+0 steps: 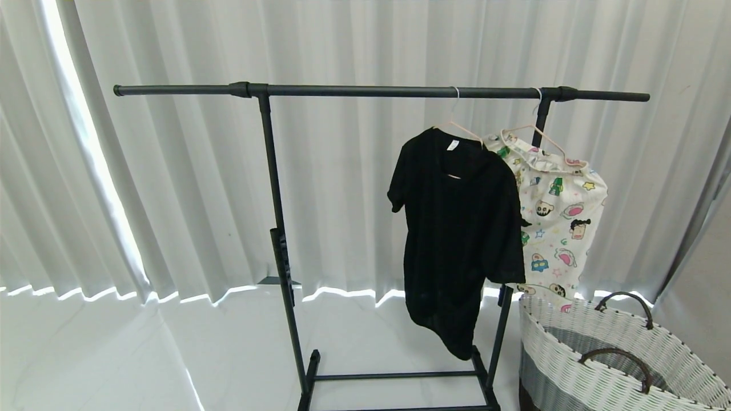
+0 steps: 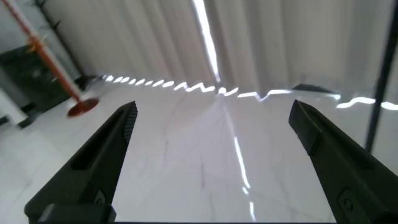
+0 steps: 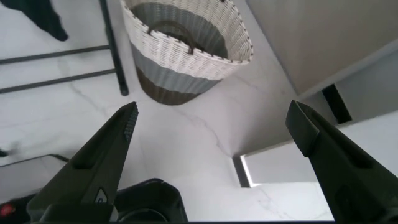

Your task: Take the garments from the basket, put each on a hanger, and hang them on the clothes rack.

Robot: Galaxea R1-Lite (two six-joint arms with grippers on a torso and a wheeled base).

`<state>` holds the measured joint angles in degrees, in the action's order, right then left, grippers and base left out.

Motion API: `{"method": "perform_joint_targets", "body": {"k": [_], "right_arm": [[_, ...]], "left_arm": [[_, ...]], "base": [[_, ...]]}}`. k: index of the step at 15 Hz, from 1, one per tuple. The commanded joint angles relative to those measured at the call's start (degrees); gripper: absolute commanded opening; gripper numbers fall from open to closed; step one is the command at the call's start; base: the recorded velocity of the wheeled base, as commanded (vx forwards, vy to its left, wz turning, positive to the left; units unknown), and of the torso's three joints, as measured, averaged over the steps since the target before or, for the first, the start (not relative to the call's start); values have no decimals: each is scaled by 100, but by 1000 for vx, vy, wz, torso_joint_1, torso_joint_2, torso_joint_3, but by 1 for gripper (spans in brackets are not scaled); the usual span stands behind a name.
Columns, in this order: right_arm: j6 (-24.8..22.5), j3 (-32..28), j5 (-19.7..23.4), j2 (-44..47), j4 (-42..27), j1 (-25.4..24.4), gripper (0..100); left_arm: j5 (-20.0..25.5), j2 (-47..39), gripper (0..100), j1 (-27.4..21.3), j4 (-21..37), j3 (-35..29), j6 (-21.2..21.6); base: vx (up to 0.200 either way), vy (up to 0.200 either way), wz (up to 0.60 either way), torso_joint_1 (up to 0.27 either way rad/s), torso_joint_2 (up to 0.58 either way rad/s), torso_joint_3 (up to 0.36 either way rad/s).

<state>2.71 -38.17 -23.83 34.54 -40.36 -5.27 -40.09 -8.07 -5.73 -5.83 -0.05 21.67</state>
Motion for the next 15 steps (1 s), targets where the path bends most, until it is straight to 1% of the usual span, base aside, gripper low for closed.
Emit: {"method": "perform_joint_targets", "body": {"k": [1, 3, 4, 5, 6, 7, 8, 9, 10, 11, 12, 13, 14, 15], "right_arm": [[-218, 582, -34, -1124, 55, 34, 100], [-772, 978, -43, -2118, 55, 43, 100], [-1070, 1250, -130, -2689, 55, 96, 100], [-1220, 1567, -368, -3128, 90, 316, 100], [-1220, 1848, -473, -3445, 301, 562, 100], [-1044, 2156, -693, -3445, 696, 535, 100], [-912, 2402, -816, -3445, 1294, 535, 100], [-798, 2657, -825, -3445, 1769, 535, 100], [-675, 2797, -851, -3445, 2076, 535, 100], [-569, 2832, -842, -3445, 2112, 535, 100], [-499, 2832, -851, -3445, 2112, 535, 100], [-526, 2832, -860, -3445, 2112, 535, 100], [-508, 2832, -913, -3445, 2112, 535, 100], [-473, 2832, -965, -3445, 2112, 535, 100]], "left_arm": [[2, 262, 100, 2, 20, 5, -14], [-7, 262, 100, 10, 20, 5, -5], [-16, 262, 100, 10, 20, 5, -14], [-16, 262, 100, 2, 20, 5, 3], [-16, 253, 100, 2, 20, 5, -14], [-7, 262, 100, 2, 20, 5, -23], [-7, 262, 100, 2, 20, 5, -84], [-7, 262, 100, 2, 20, 5, -146], [10, 262, 100, 2, 20, 5, -251], [90, 262, 100, 2, 29, 5, -392], [336, 262, 100, 10, 64, 5, -542], [705, 262, 100, 10, 82, 5, -735], [1188, 262, 100, 10, 91, 5, -832], [1426, 262, 100, 10, 99, 5, -849]], "base": [[0, 0, 0, -183, 471, 286], [0, 0, 0, -171, 464, 283], [0, 0, 0, -168, 461, 300], [0, 0, 0, -154, 456, 295], [0, 0, 0, -154, 461, 300], [0, 0, 0, -124, 432, 271], [0, 0, 0, -71, 227, 163], [0, 0, 0, -41, 134, 85], [0, 0, 0, -17, 80, 61], [0, 0, 0, 0, 0, 0], [0, 0, 0, 0, 0, 0], [0, 0, 0, 0, 0, 0], [0, 0, 0, 0, 0, 0], [0, 0, 0, 0, 0, 0]]}}
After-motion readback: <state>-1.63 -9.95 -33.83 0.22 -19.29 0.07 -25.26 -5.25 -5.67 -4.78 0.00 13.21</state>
